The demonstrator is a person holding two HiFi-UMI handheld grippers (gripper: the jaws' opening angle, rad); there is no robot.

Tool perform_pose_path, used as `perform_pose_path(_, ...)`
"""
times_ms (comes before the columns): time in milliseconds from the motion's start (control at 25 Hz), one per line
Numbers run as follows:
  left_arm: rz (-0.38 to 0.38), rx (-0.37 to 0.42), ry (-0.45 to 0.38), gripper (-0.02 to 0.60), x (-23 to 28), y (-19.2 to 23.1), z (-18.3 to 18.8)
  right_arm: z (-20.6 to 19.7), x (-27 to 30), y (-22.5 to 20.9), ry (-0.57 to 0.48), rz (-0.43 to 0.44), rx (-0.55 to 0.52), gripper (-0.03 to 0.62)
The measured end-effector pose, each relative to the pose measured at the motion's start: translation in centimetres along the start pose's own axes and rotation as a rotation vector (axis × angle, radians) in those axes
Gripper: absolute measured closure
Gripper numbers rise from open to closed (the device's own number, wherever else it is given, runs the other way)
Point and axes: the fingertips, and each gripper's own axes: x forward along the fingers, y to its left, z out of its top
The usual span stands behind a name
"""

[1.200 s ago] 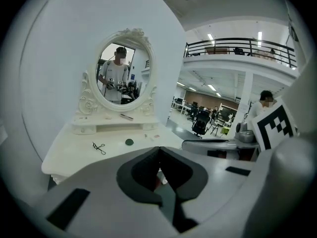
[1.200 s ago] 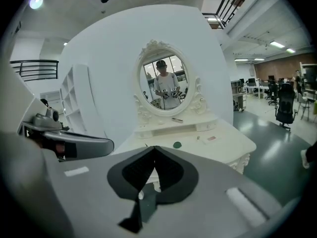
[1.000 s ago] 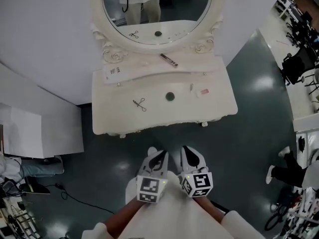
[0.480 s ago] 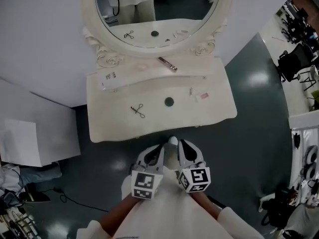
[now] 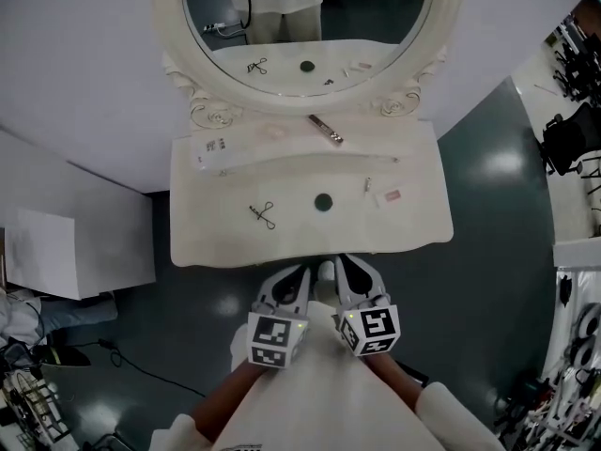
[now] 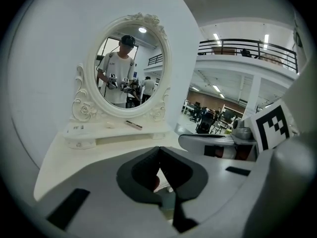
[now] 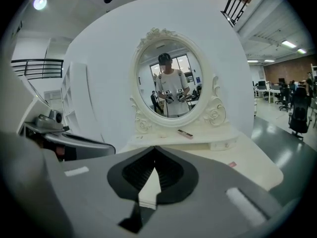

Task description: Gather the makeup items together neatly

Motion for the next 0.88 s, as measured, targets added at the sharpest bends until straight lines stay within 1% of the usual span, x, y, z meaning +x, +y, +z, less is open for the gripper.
perform_pose_path(160,0.016,-0.001,-0.008,0.572,1.2,-0.2,0.6,0.4,0.5,-0.7,0.003,0.052,-0.042,0.591)
perform_pose_path(360,0.037,-0.012,-0.023,0.571,2.5,-0.5,1.4,1.0,1.2,-1.9,0.015,0.107,-0.066,0.591)
perform_pose_path(440,0.036,-0.015,-0.019,0.572,3.2,-0.8,1.3,1.3,1.6,-2.4,0.016,0.129,-0.075,0.591)
perform_pose_path(560,0.041,-0.010,-0.009,0.571,4.0,-0.8,1.2,1.8,2.3,-3.3,0.009,0.158,-0.049,0.591)
perform_pose_path(880,0.091,-0.042,0.012,0.571,5.1,-0.3,1.0,2.3,4.2,-4.5,0.018,0.218,-0.094,0.590)
